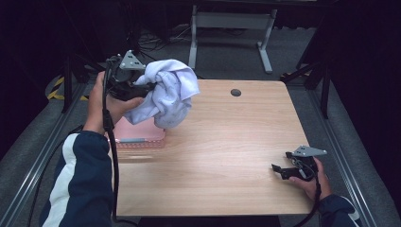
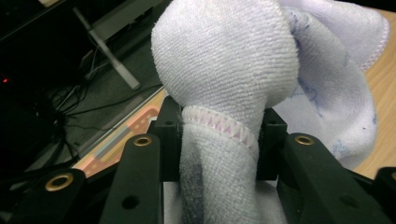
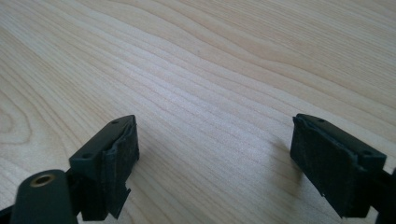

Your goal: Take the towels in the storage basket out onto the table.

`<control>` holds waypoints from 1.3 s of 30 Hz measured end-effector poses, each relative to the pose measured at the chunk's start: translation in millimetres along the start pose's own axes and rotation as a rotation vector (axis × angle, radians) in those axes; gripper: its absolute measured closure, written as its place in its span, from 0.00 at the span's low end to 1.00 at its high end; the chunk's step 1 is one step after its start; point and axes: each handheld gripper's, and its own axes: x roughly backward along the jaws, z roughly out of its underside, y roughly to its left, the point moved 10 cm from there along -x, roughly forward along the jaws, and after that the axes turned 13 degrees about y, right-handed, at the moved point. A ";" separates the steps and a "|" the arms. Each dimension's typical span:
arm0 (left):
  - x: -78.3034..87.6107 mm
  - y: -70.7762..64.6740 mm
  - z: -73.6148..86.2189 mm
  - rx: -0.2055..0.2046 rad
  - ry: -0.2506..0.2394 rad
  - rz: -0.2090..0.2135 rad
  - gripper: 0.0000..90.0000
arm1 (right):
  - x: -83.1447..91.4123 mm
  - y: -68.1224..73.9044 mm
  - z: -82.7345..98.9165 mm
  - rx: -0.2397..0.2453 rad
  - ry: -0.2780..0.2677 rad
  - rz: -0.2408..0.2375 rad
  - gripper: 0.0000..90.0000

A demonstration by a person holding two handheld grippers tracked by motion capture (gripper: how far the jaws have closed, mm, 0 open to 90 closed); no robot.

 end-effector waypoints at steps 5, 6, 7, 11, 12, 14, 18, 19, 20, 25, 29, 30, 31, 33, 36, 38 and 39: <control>-3.6 -17.5 -12.9 -0.025 -0.025 0.037 0.70 | 0.0 0.0 0.1 0.000 0.000 0.000 0.17; -4.7 -20.9 -15.4 -0.036 -0.026 0.044 0.70 | 0.0 0.0 0.1 0.000 0.000 0.000 0.17; -5.9 -25.0 -17.9 -0.042 -0.028 0.055 0.70 | 0.0 0.0 0.1 0.000 0.000 0.000 0.17; -14.4 -41.8 -29.9 -0.069 -0.047 0.087 0.70 | 0.0 0.0 0.1 0.001 -0.001 0.000 0.17; -16.5 -46.1 -32.3 -0.078 -0.046 0.097 0.70 | 0.1 0.0 0.1 0.001 0.000 0.000 0.17; -22.0 -55.4 -38.5 -0.087 -0.059 0.115 0.70 | 0.0 -0.3 0.0 0.002 -0.002 0.002 0.17; -36.1 -75.4 -48.8 -0.108 -0.065 0.158 0.70 | 0.1 -0.3 0.0 0.003 -0.002 0.001 0.17; -41.8 -82.9 -52.0 -0.113 -0.068 0.172 0.70 | 0.1 -0.3 0.0 0.003 -0.002 0.001 0.17; -45.9 -88.3 -53.5 -0.124 -0.060 0.182 0.70 | 0.1 -0.3 0.0 0.003 -0.001 0.001 0.17; -67.2 -114.7 -61.3 -0.160 -0.049 0.224 0.70 | 0.1 -0.3 0.0 0.003 -0.002 0.001 0.17; -81.9 -135.5 -66.1 -0.170 -0.057 0.270 0.70 | 0.1 -0.4 0.1 0.005 -0.001 0.001 0.17; -86.0 -140.0 -66.5 -0.180 -0.054 0.277 0.70 | 0.1 -0.3 0.0 0.004 -0.001 0.001 0.17; -90.3 -145.2 -66.7 -0.183 -0.054 0.284 0.70 | 0.1 -0.2 0.0 0.004 -0.001 0.000 0.17; -99.1 -154.9 -65.5 -0.183 -0.045 0.302 0.70 | 0.1 -0.3 0.0 0.004 -0.001 0.001 0.17; -108.0 -162.7 -64.0 -0.192 -0.044 0.317 0.70 | 0.1 -0.4 0.2 0.006 0.000 0.001 0.17; -119.4 -173.1 -60.0 -0.185 -0.035 0.341 0.70 | -0.1 0.0 0.0 0.001 -0.002 0.000 0.17; -119.4 -173.1 -60.0 -0.185 -0.035 0.341 0.70 | -0.1 0.0 0.0 0.001 -0.002 0.000 0.17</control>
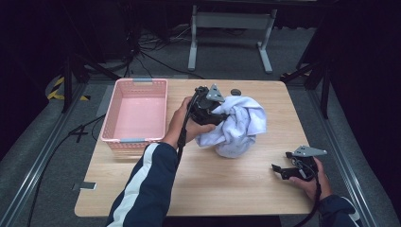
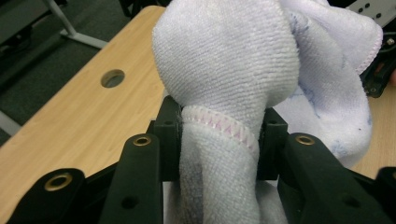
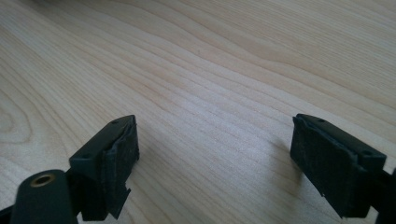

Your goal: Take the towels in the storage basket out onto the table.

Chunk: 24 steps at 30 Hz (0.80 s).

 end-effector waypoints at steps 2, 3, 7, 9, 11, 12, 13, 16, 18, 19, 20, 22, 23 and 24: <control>-8.2 -2.7 1.9 -0.001 -0.002 0.005 0.70 | 0.1 -0.3 0.4 0.005 0.004 0.001 0.17; -12.8 -5.0 4.0 0.002 0.001 0.013 0.69 | 0.2 0.0 0.2 0.001 0.002 0.000 0.17; -26.1 -10.8 12.9 0.008 0.018 0.035 0.69 | 0.2 -0.1 0.3 0.003 0.003 0.000 0.17; -32.6 -12.7 19.0 0.015 0.025 0.044 0.69 | 0.1 -0.3 0.4 0.004 0.003 0.001 0.17; -38.9 -14.2 26.0 0.023 0.036 0.052 0.68 | 0.1 -0.3 0.3 0.005 0.003 0.001 0.17; -41.0 -14.5 29.3 0.024 0.044 0.051 0.68 | 0.1 -0.2 0.3 0.003 0.003 0.000 0.17; -43.8 -14.9 33.1 0.030 0.051 0.055 0.68 | 0.1 -0.3 0.3 0.004 0.003 0.001 0.17; -50.8 -16.8 42.5 0.035 0.072 0.061 0.67 | 0.1 -0.3 0.3 0.004 0.003 0.000 0.17; -54.8 -17.2 48.5 0.043 0.084 0.059 0.67 | 0.1 0.0 0.1 0.000 0.002 -0.002 0.17; -56.3 -17.2 49.9 0.047 0.083 0.061 0.67 | 0.1 -0.2 0.2 0.003 0.003 -0.001 0.17; -57.9 -17.8 52.0 0.050 0.088 0.064 0.67 | 0.1 0.0 0.1 0.001 0.002 -0.002 0.17; -64.5 -19.7 59.5 0.048 0.120 0.066 0.67 | 0.2 -0.1 0.2 0.002 0.003 -0.002 0.17; -67.1 -20.4 61.7 0.046 0.126 0.061 0.66 | 0.1 0.0 0.1 0.002 0.002 -0.002 0.17; -69.3 -21.0 63.8 0.049 0.130 0.063 0.66 | 0.1 -0.1 0.1 0.002 0.002 -0.002 0.17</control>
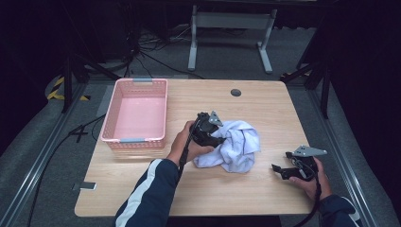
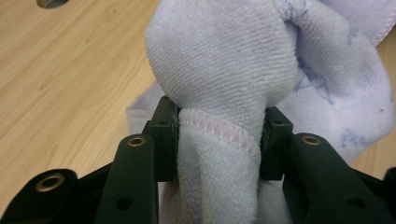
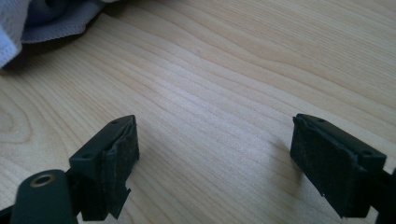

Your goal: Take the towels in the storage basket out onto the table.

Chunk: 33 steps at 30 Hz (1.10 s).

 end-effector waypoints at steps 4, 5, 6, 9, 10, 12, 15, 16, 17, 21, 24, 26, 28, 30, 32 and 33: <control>-10.2 -3.3 7.3 -0.003 0.024 0.011 0.65 | 0.0 0.0 0.0 0.000 0.000 0.000 0.17; -13.8 -4.5 10.4 -0.006 0.043 0.006 0.64 | 0.0 0.0 0.0 0.000 0.000 0.000 0.17; -16.4 -5.0 12.2 -0.005 0.050 -0.001 0.62 | 0.1 0.0 0.1 0.001 0.001 0.000 0.17; -17.4 -7.4 13.3 -0.003 0.040 -0.013 0.51 | 0.1 -0.1 -0.1 0.002 0.002 0.001 0.18; -15.9 -8.9 13.0 0.001 0.032 -0.016 0.47 | 0.3 0.4 -0.1 0.005 0.004 -0.001 0.19; -11.7 -11.3 11.0 -0.007 0.015 -0.022 0.35 | 0.9 2.3 -0.7 0.014 0.009 -0.013 0.23; 0.1 -13.1 6.9 -0.022 -0.034 -0.043 0.25 | 4.3 7.3 -3.4 0.031 0.008 -0.041 0.29; 7.2 -14.0 5.3 -0.019 -0.063 -0.037 0.24 | 6.9 10.0 -6.6 0.032 -0.008 -0.053 0.30; 13.1 -13.1 4.8 -0.019 -0.079 -0.043 0.23 | 12.1 13.7 -11.7 0.027 -0.032 -0.079 0.31; 34.3 -16.2 12.0 -0.029 -0.114 -0.064 0.23 | 31.9 26.7 -31.1 0.047 -0.114 -0.117 0.31; 38.9 -21.8 21.4 -0.047 -0.114 -0.074 0.23 | 44.4 38.3 -43.7 0.064 -0.158 -0.144 0.30; 37.9 -28.9 35.9 -0.068 -0.092 -0.092 0.24 | 56.3 51.2 -55.9 0.089 -0.198 -0.170 0.30; 34.4 -34.5 47.4 -0.085 -0.069 -0.105 0.24 | 67.4 66.8 -70.4 0.121 -0.232 -0.196 0.28; 28.0 -40.9 59.8 -0.079 -0.056 -0.098 0.24 | 71.4 78.2 -80.5 0.139 -0.242 -0.214 0.27; 20.2 -46.3 69.6 -0.073 -0.036 -0.078 0.24 | 62.4 91.0 -90.9 0.170 -0.197 -0.192 0.25; 13.3 -48.7 75.2 -0.072 -0.018 -0.074 0.24 | 62.4 91.0 -90.9 0.170 -0.197 -0.192 0.25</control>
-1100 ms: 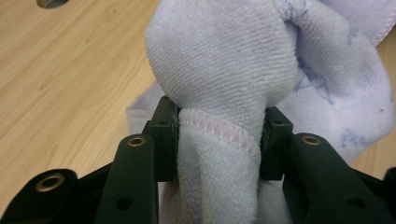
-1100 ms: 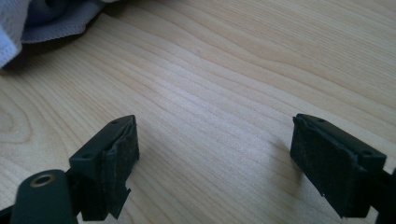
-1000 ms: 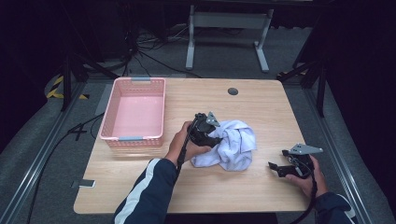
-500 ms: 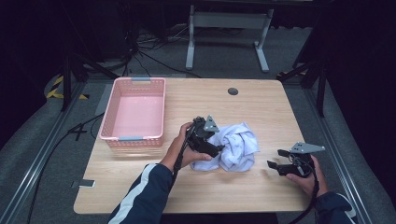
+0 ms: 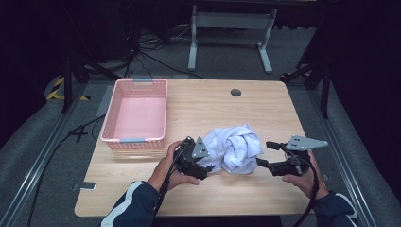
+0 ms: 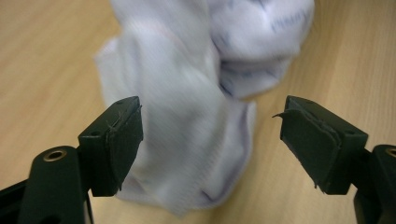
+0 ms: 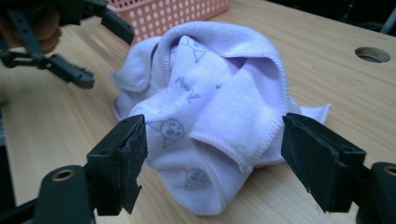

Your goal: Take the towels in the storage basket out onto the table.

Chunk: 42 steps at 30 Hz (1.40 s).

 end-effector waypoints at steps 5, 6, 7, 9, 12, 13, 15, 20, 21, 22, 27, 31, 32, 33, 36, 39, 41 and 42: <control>-32.3 -4.5 19.5 -0.014 0.087 -0.039 0.34 | -34.7 -12.5 1.7 -0.001 0.099 0.048 0.30; -35.0 -3.8 21.3 -0.020 0.096 -0.040 0.34 | -40.6 -16.0 3.5 0.001 0.116 0.056 0.32; -37.3 -4.3 22.4 -0.012 0.095 -0.030 0.41 | -46.3 -19.0 5.9 -0.013 0.136 0.057 0.36; -38.4 -1.8 24.7 -0.021 0.095 -0.044 0.58 | -57.3 -23.6 15.2 0.001 0.197 0.055 0.60; -35.1 6.9 26.6 -0.001 0.072 -0.035 0.79 | -55.9 -27.6 17.3 0.017 0.192 0.071 0.81; -35.1 6.9 26.6 -0.001 0.072 -0.035 0.85 | -55.9 -27.6 17.3 0.017 0.192 0.071 0.81; -29.1 9.8 26.2 0.002 0.045 -0.037 0.91 | -48.6 -32.2 16.7 0.013 0.174 0.090 0.87; -3.6 18.8 24.3 0.057 -0.042 -0.017 0.93 | -20.5 -48.9 12.2 -0.026 0.119 0.160 0.89; 2.6 19.4 23.3 0.079 -0.066 -0.003 0.93 | -16.6 -51.5 11.6 -0.030 0.112 0.175 0.89; 10.7 23.0 22.5 0.087 -0.091 -0.017 0.93 | -11.5 -54.4 10.8 -0.039 0.102 0.184 0.89; 38.7 36.8 24.1 0.145 -0.178 -0.045 0.94 | 15.0 -72.9 6.5 -0.092 0.061 0.238 0.90; 46.4 41.0 31.4 0.177 -0.189 -0.049 0.96 | 28.5 -83.3 3.7 -0.107 0.040 0.265 0.91; 46.4 41.0 31.4 0.177 -0.189 -0.049 0.95 | 30.4 -88.8 4.8 -0.112 0.050 0.305 0.91; 47.0 43.3 32.8 0.188 -0.197 -0.061 0.95 | 30.4 -88.8 4.8 -0.112 0.050 0.305 0.91; 39.3 44.6 38.1 0.215 -0.181 -0.050 0.96 | 30.3 -98.7 7.9 -0.157 0.046 0.293 0.91; 28.3 42.0 40.9 0.193 -0.139 -0.055 0.96 | 22.4 -111.2 16.6 -0.173 0.094 0.330 0.91; 25.6 41.4 41.1 0.206 -0.135 -0.047 0.95 | 16.7 -119.4 24.2 -0.205 0.118 0.325 0.91; 23.4 42.0 41.2 0.204 -0.133 -0.051 0.95 | 13.9 -124.0 28.7 -0.226 0.126 0.322 0.91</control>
